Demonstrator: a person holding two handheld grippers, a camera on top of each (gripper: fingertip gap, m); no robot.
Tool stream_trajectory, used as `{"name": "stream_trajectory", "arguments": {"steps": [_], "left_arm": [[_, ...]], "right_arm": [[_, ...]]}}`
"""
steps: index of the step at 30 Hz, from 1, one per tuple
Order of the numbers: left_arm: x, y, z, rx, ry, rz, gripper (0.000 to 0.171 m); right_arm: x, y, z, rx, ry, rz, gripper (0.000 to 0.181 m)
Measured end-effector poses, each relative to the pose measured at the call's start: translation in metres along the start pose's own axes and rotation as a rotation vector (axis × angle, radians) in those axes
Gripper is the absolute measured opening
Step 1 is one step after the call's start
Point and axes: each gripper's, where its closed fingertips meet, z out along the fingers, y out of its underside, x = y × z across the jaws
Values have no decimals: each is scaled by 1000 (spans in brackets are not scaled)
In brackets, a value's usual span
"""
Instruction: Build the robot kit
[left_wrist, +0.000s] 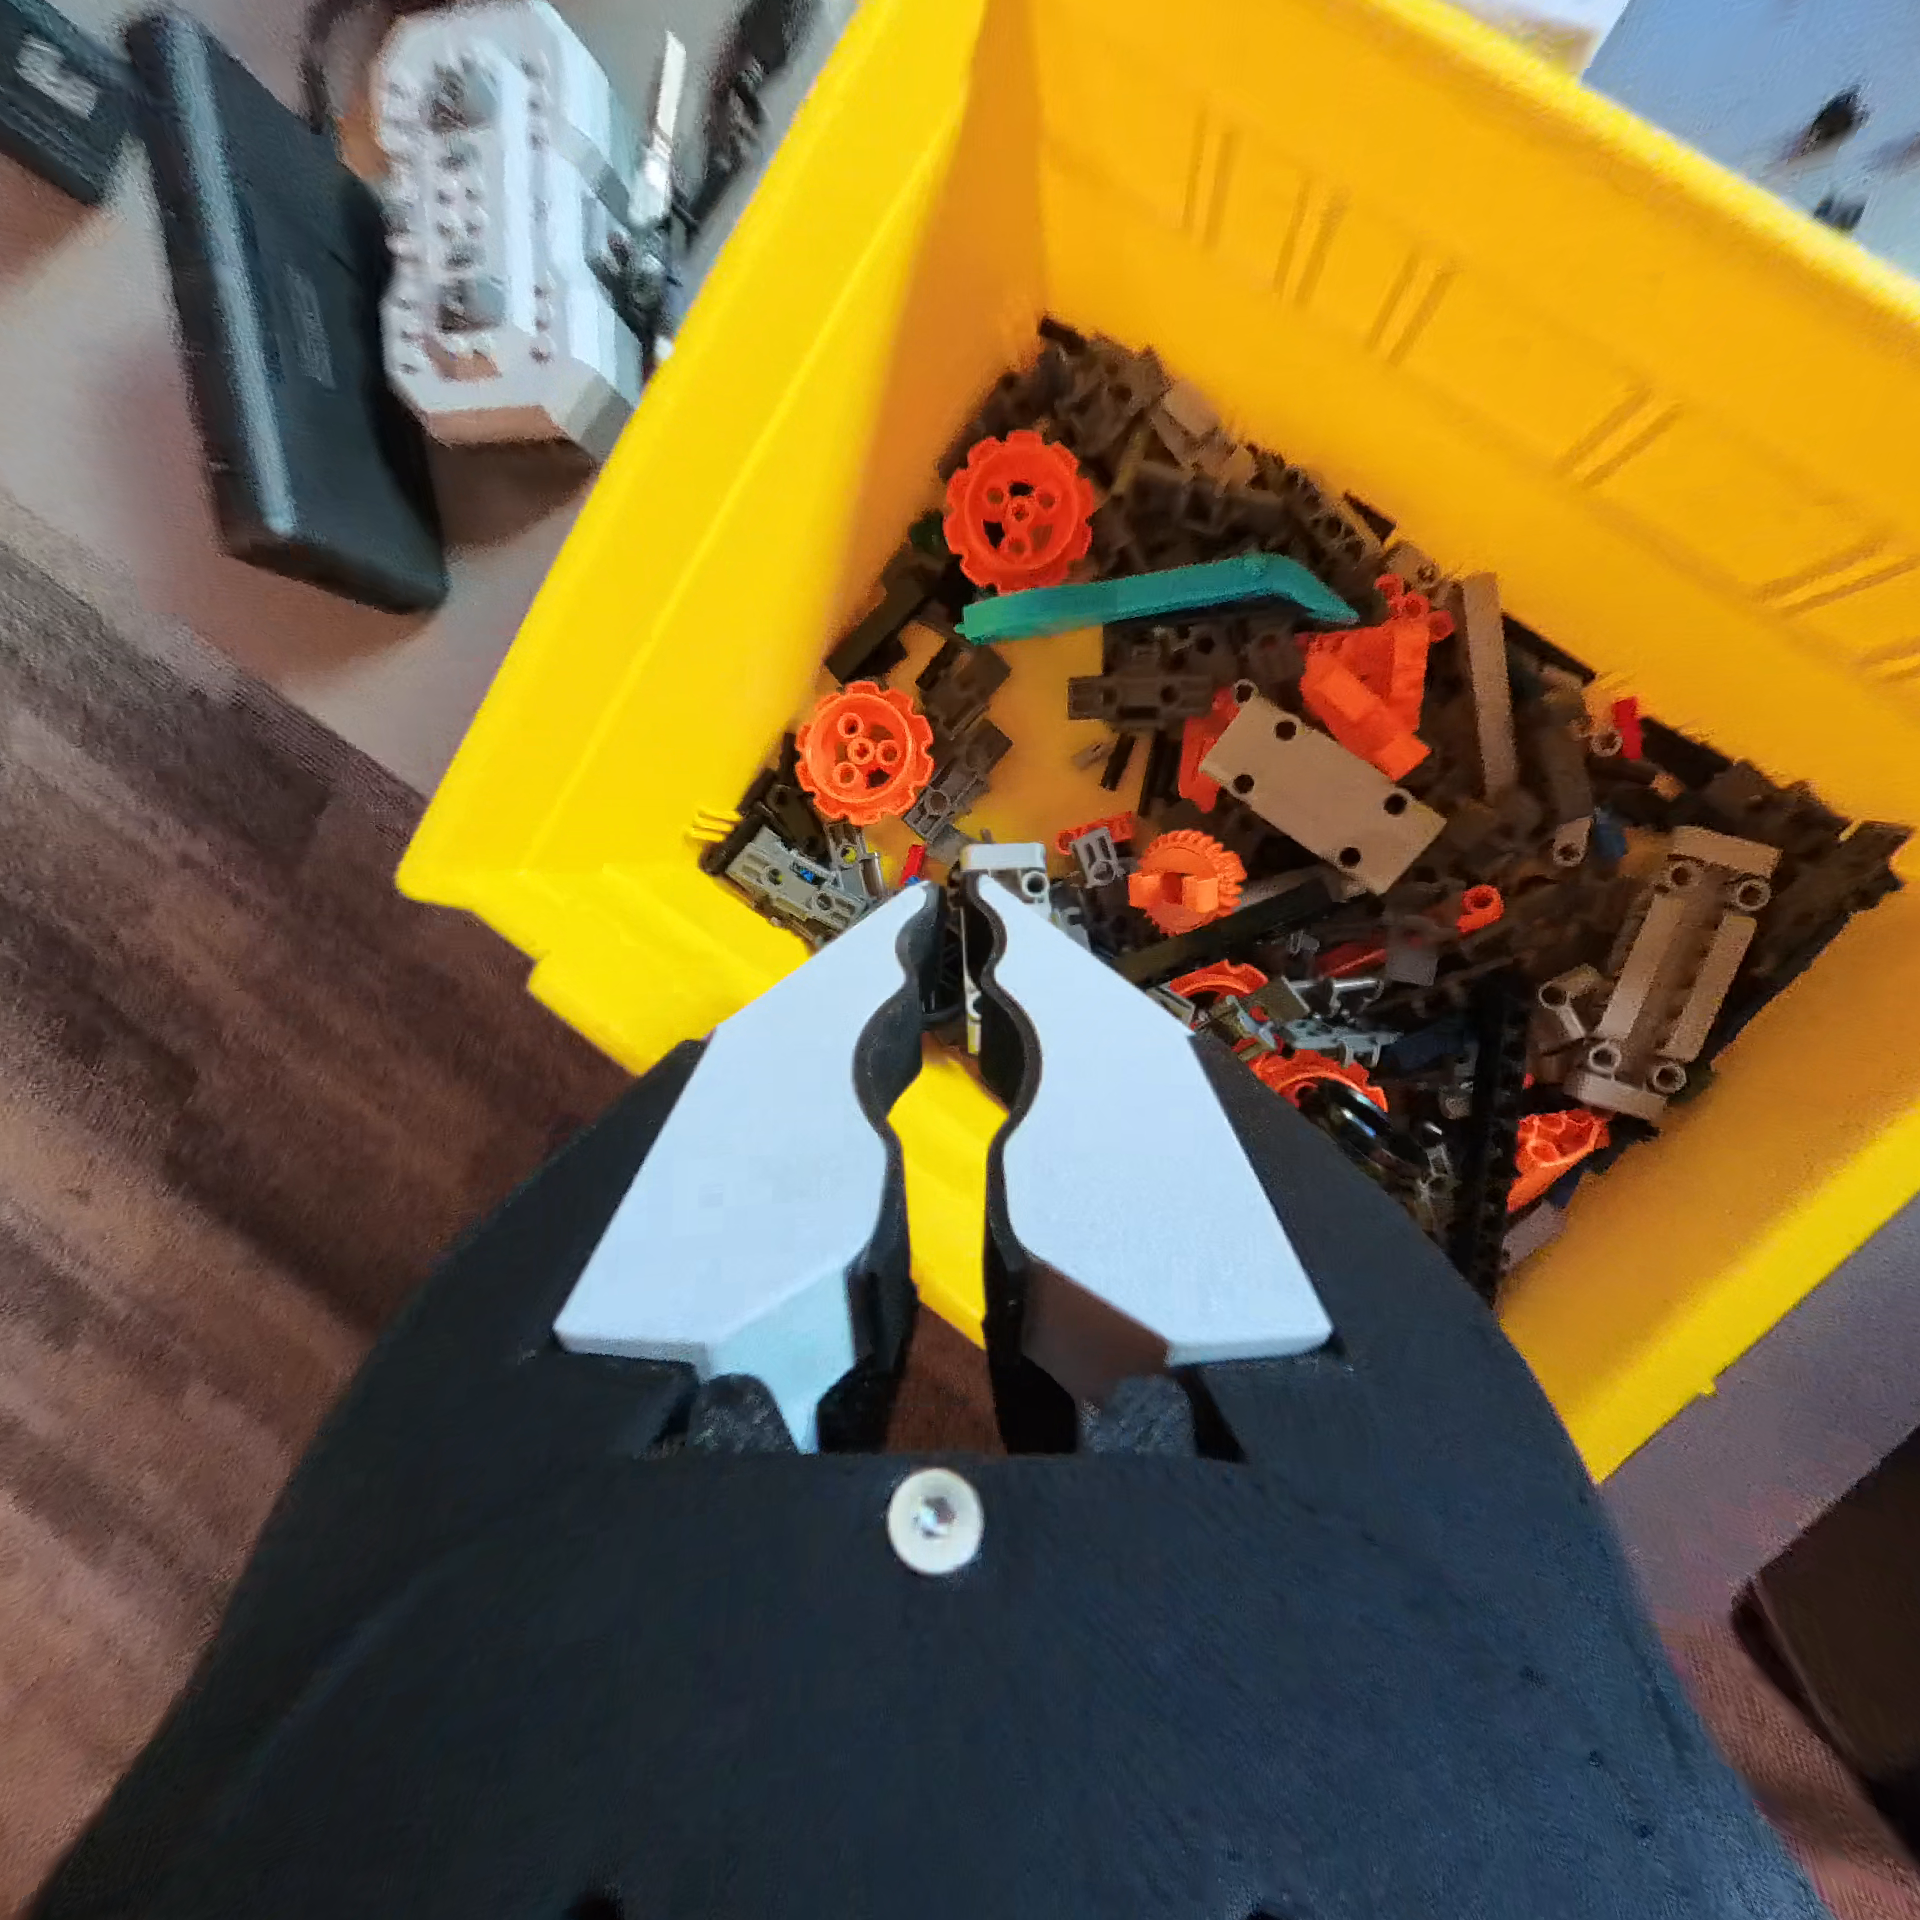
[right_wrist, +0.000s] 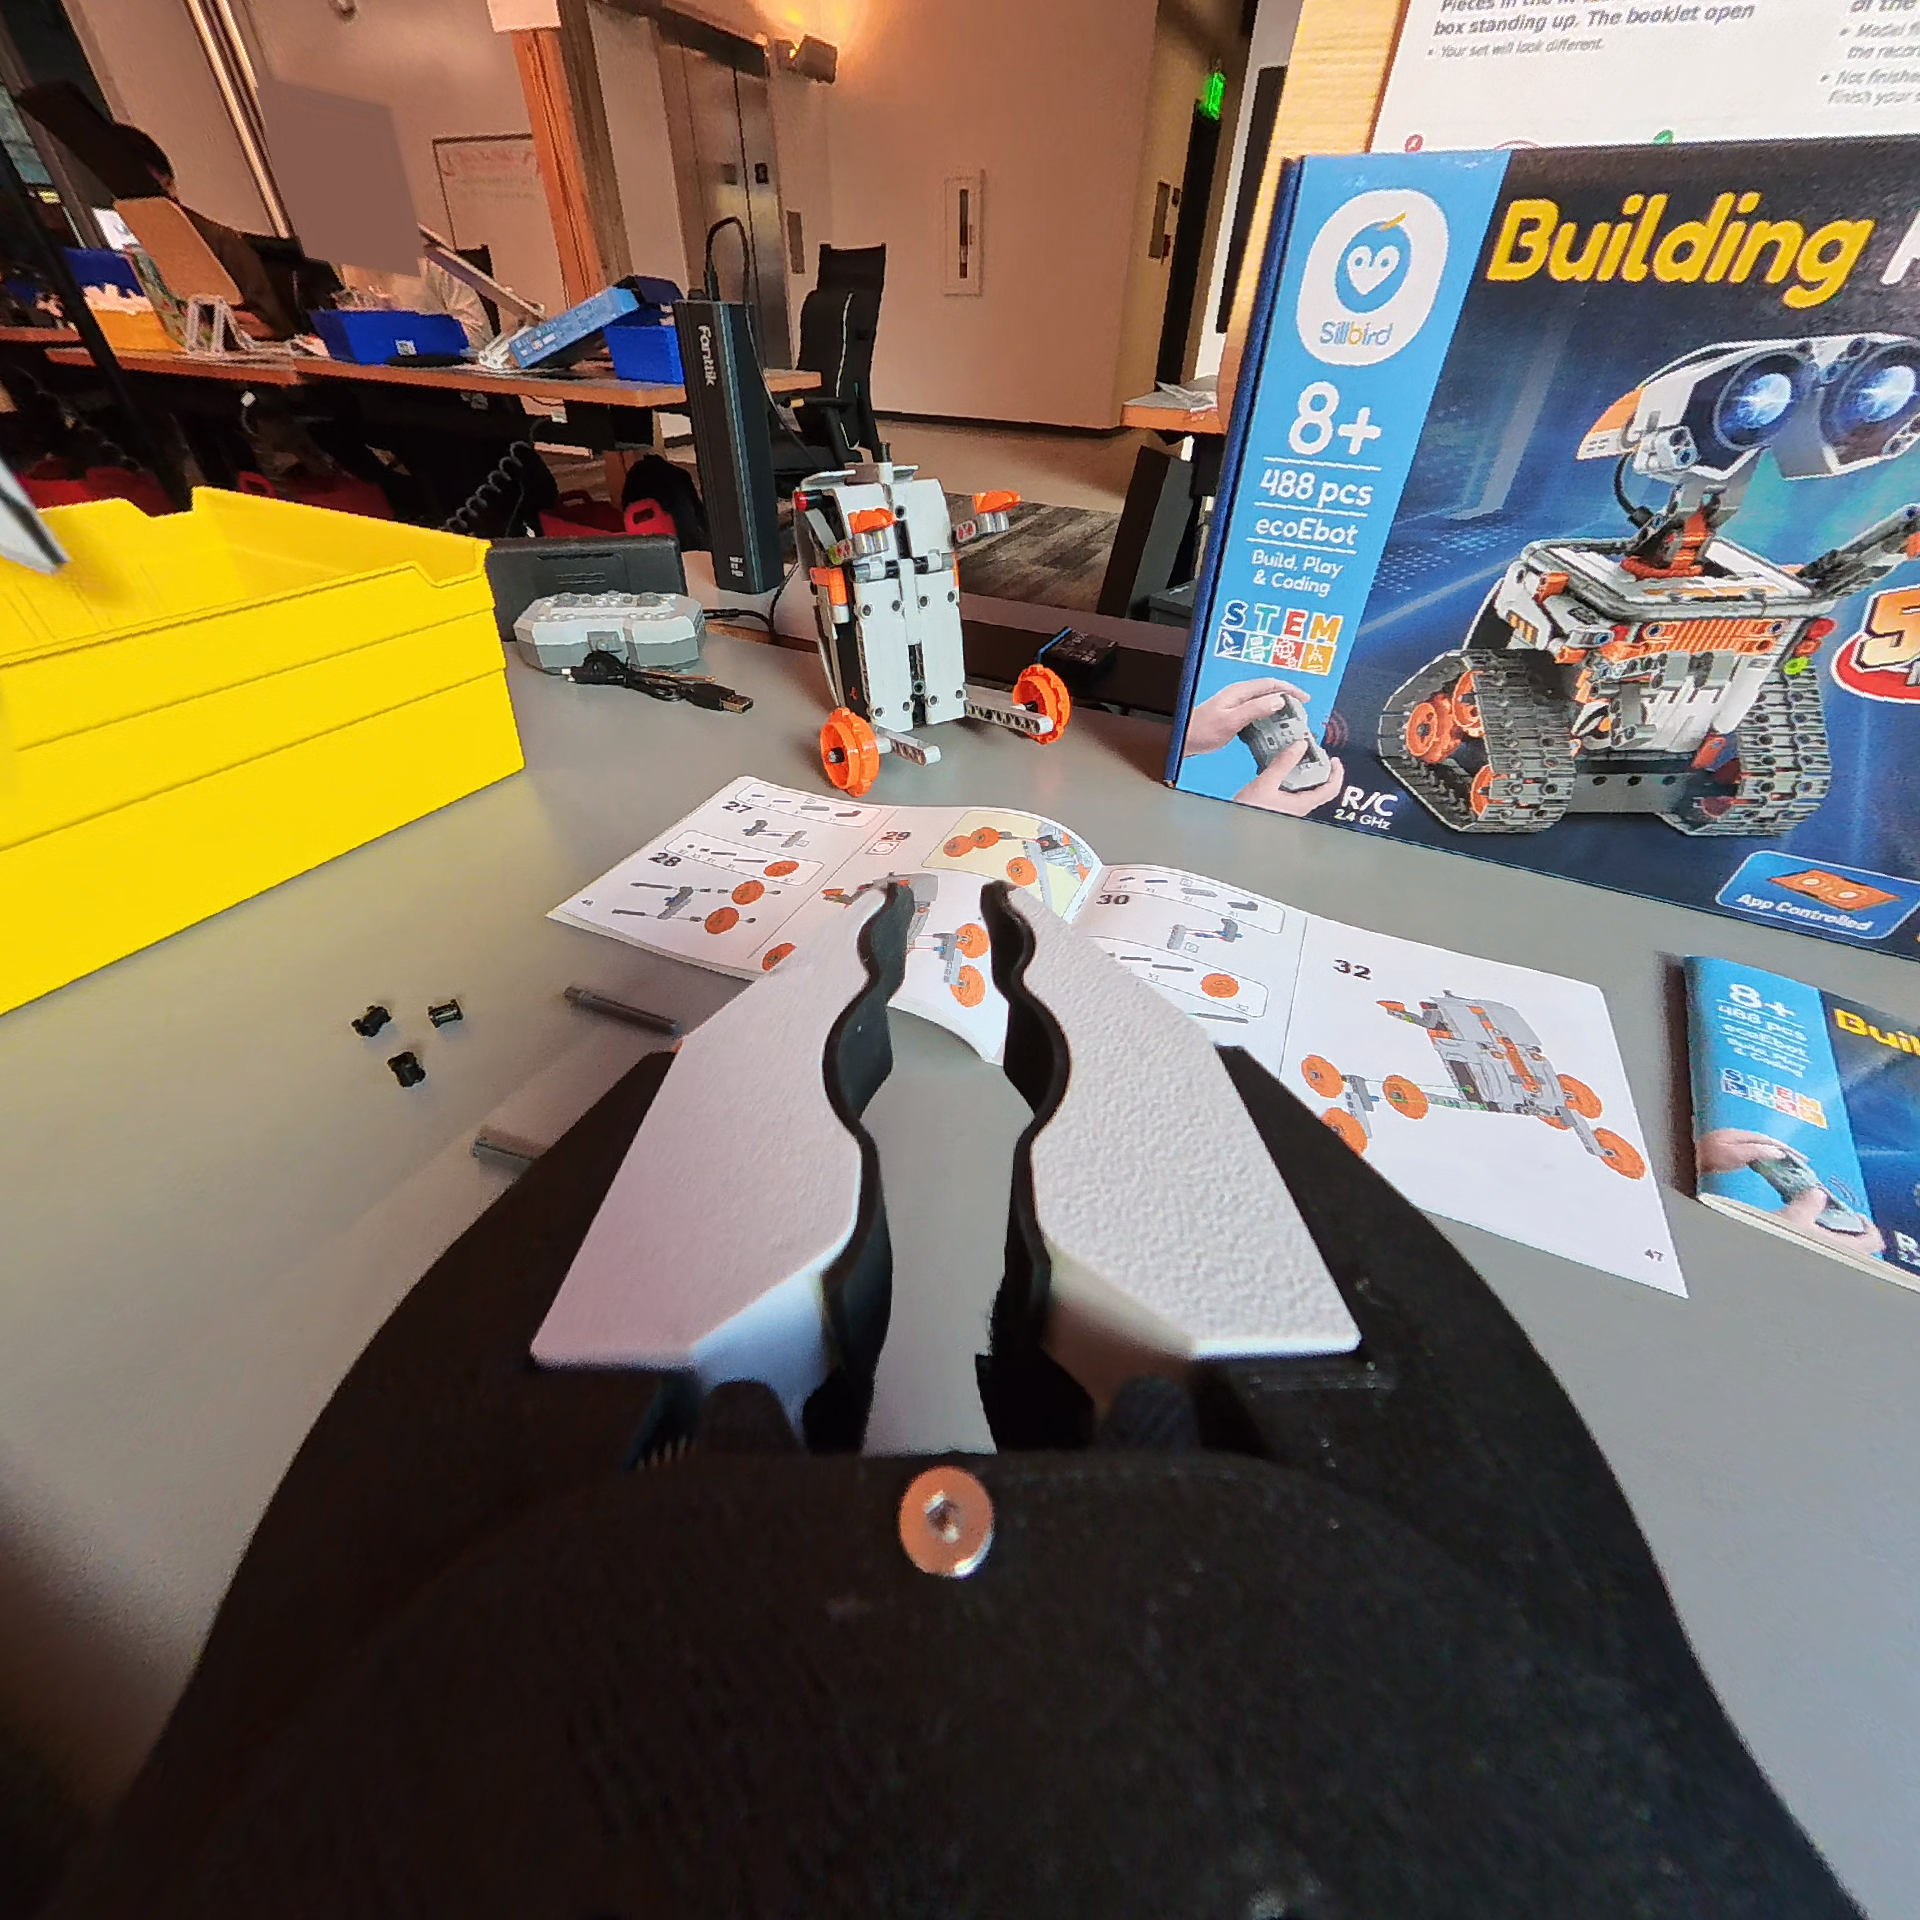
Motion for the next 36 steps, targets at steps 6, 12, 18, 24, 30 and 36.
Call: {"name": "stream_trajectory", "arguments": {"steps": [6,12,18,24,30,36], "left_arm": [[-28,7,47,-320,-53,152,38],[-13,14,82,-453,114,83,48],[-13,10,90,-470,116,127,22],[6,15,50,-407,155,100,22],[20,20,32,-387,171,96,22],[17,28,38,-430,150,110,22]], "right_arm": [[-3,2,1,-12,-12,-21,14],[-7,3,2,-18,-32,-20,14],[-11,2,2,-20,-51,-37,14],[-12,1,3,-19,-69,-31,14],[-13,2,4,-20,-88,-11,14],[-13,2,4,-21,-91,-7,14]]}}
